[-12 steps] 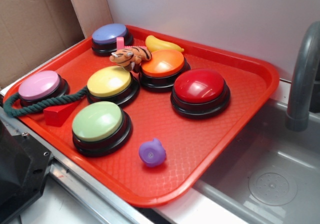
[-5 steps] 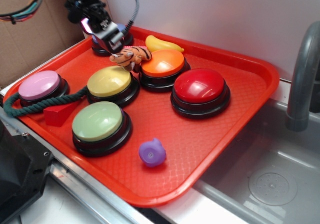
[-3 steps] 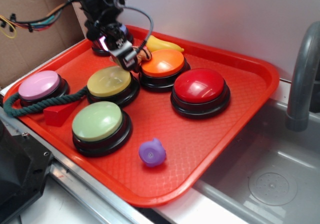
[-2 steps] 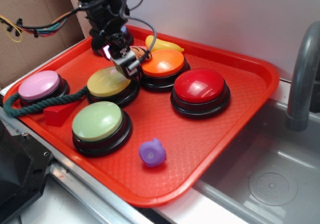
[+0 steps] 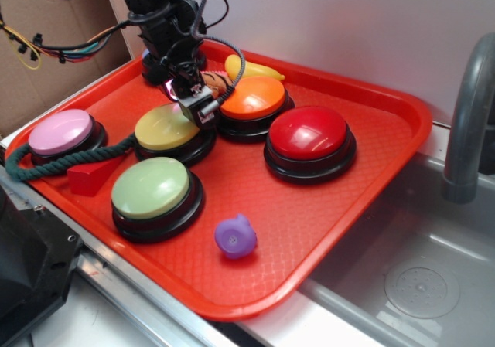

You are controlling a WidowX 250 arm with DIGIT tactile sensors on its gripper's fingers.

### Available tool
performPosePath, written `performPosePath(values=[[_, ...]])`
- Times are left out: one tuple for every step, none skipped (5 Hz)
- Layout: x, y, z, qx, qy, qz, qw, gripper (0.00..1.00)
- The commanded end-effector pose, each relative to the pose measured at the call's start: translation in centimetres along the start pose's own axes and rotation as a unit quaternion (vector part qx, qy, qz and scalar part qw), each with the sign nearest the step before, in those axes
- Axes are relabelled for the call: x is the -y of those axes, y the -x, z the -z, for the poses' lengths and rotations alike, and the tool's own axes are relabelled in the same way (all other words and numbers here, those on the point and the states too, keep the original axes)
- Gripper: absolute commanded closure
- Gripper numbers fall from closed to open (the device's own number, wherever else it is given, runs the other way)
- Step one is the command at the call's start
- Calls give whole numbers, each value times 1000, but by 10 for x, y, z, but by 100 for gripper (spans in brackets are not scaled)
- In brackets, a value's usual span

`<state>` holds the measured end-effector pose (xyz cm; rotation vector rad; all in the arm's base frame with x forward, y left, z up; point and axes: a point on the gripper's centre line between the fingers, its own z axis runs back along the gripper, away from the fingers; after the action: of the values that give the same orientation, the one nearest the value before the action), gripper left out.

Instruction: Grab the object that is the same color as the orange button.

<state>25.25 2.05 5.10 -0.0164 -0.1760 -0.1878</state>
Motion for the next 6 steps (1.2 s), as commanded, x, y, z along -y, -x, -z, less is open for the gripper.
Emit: performPosePath(values=[[-4,-13,-28,34,-23,-11,999,100],[-2,-8,-54,18,-34,-38,999,100],[5,3,-89,-2,-50,-69,996,100],[17,15,-117,-18,-44,-78,996,100],[34,37,-140,-29,-35,-119,992,100],[44,52,-148,-22,-46,-134,990,100]])
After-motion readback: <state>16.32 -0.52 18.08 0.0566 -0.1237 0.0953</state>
